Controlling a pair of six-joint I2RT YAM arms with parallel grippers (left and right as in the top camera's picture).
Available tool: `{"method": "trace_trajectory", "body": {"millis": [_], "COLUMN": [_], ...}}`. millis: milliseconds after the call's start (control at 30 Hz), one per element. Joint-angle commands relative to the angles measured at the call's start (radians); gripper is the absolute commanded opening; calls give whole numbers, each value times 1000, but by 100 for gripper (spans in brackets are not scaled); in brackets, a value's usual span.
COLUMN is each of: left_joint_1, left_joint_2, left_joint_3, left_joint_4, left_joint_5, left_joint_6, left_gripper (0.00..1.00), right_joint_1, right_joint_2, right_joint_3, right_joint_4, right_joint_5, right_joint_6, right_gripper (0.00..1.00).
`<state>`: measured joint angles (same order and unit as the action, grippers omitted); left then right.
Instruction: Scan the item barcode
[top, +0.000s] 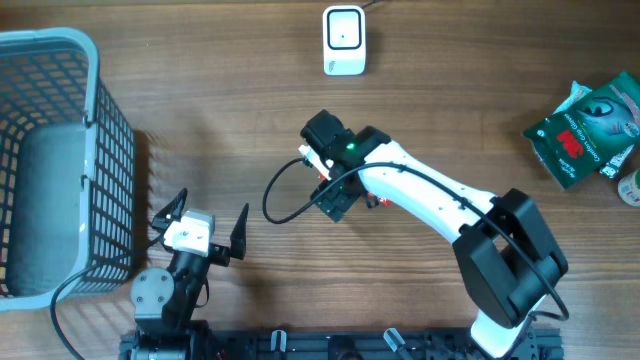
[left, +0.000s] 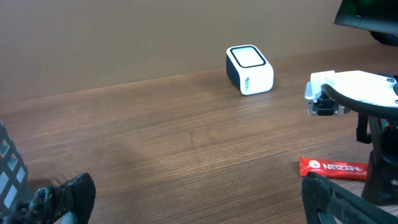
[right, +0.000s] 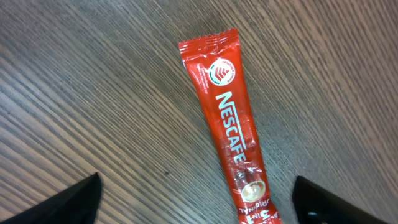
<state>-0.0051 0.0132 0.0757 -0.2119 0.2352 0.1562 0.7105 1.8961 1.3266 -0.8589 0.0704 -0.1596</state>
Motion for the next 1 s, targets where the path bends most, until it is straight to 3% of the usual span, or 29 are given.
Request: {"method": "trace_trajectory", "body": {"millis": [0,100,267,500,600,667,733,767,833,867,967], "left_joint_1": [-3,-3,-3,-3,-3,-3,-3,-3,-3,-3,-3], "left_joint_2": [0,0,0,0,9,10,11,11,11,11,11], "left_joint_3": [-9,-9,-9,-23,-31,-31,-31,-31,-31,-31,-31], "left_joint_4": [6,32,260,72,63,64,64,64,64,64,64], "left_joint_5": [11,-24,-54,-53,-46,-45,-45,-45,-45,-45,-45], "left_joint_6": [16,28,159,158,147,147,147,147,147,147,147], "left_gripper": [100,100,100,100,100,100,100,100,100,100,100], "right_joint_1": [-5,-8,-8,-9,-13,-13,-13,-13,-13,-13,-13], "right_joint_2": [42,97,127,127,127,127,122,117,94,80,58], "right_joint_3": [-15,-31,-33,-33,-45,-45,-18,0,34,38,38], "right_joint_4": [3,9,13,18,26,6,-41,-66,-101,-104,-103], "right_joint_5": [-45,-19,-19,-18,-8,58,131,140,140,140,154], "right_joint_6": [-82,-93,-96,-104,-108,-89,-45,-45,-46,-47,-50], "right_gripper": [84,77,74,70,67,56,55,61,82,100,100]}}
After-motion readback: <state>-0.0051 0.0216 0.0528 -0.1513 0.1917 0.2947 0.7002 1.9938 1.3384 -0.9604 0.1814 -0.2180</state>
